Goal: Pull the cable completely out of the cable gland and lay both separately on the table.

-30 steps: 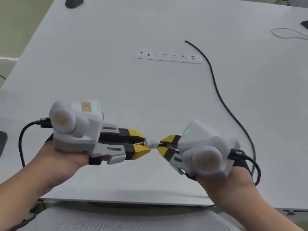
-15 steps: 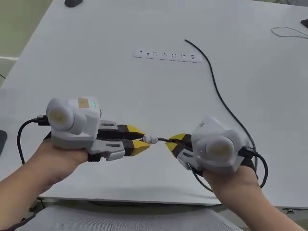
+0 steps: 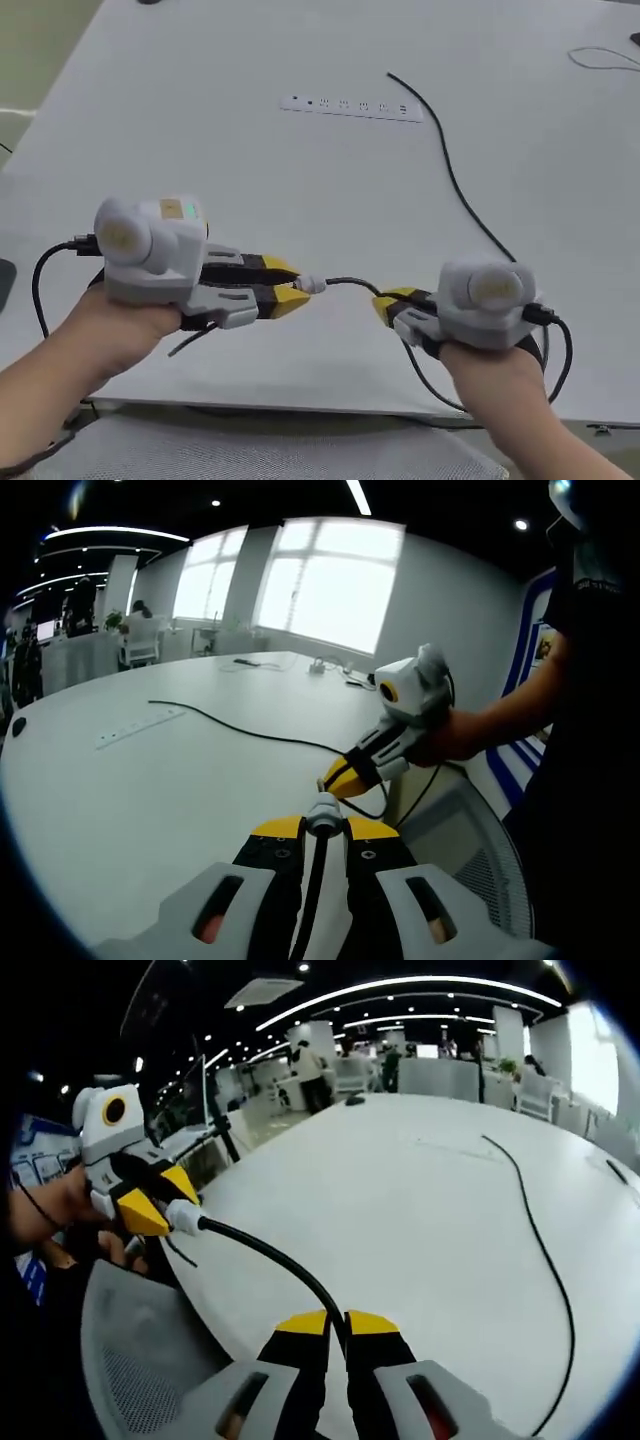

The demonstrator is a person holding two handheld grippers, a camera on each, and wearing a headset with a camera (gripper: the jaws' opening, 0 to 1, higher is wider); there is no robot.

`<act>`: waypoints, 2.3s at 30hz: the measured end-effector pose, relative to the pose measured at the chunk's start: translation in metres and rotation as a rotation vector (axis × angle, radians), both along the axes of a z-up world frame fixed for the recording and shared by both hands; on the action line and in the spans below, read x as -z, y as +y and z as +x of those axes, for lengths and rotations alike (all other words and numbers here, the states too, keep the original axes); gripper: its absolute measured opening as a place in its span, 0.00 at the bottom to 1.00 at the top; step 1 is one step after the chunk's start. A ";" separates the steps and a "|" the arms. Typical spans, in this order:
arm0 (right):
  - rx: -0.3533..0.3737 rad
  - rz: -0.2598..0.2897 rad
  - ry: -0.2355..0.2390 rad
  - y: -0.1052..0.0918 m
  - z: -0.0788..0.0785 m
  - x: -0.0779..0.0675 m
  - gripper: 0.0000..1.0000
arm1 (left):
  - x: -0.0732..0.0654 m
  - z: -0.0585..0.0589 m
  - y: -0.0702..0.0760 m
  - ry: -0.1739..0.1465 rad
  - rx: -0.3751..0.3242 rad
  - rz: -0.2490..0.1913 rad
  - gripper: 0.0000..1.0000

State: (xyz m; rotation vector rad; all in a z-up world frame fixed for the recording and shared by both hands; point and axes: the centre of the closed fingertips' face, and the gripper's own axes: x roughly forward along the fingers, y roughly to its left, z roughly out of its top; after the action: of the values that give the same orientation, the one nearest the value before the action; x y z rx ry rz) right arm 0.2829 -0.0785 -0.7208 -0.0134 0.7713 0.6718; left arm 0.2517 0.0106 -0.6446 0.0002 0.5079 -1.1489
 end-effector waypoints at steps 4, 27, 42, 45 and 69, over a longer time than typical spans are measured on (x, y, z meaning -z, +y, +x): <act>0.053 0.016 0.055 -0.007 -0.001 0.010 0.00 | -0.001 0.000 0.000 0.001 -0.003 -0.004 0.15; -0.050 -0.016 0.042 0.001 -0.005 0.005 0.02 | -0.001 0.007 0.003 0.010 -0.012 0.007 0.15; -0.414 -0.200 -0.294 0.053 -0.011 -0.054 0.21 | -0.002 0.008 0.000 0.008 -0.001 0.015 0.15; -0.456 -0.238 -0.320 0.061 -0.012 -0.053 0.19 | -0.001 0.007 -0.001 0.008 0.000 0.017 0.15; -0.493 -0.224 -0.378 0.078 -0.016 -0.053 0.02 | 0.001 0.004 -0.001 0.014 0.015 0.010 0.15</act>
State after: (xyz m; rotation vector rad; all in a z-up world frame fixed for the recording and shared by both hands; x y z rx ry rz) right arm 0.2671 -0.0006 -0.6678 -0.5351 0.4717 1.0102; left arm 0.2555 0.0094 -0.6455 0.0047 0.5269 -1.1618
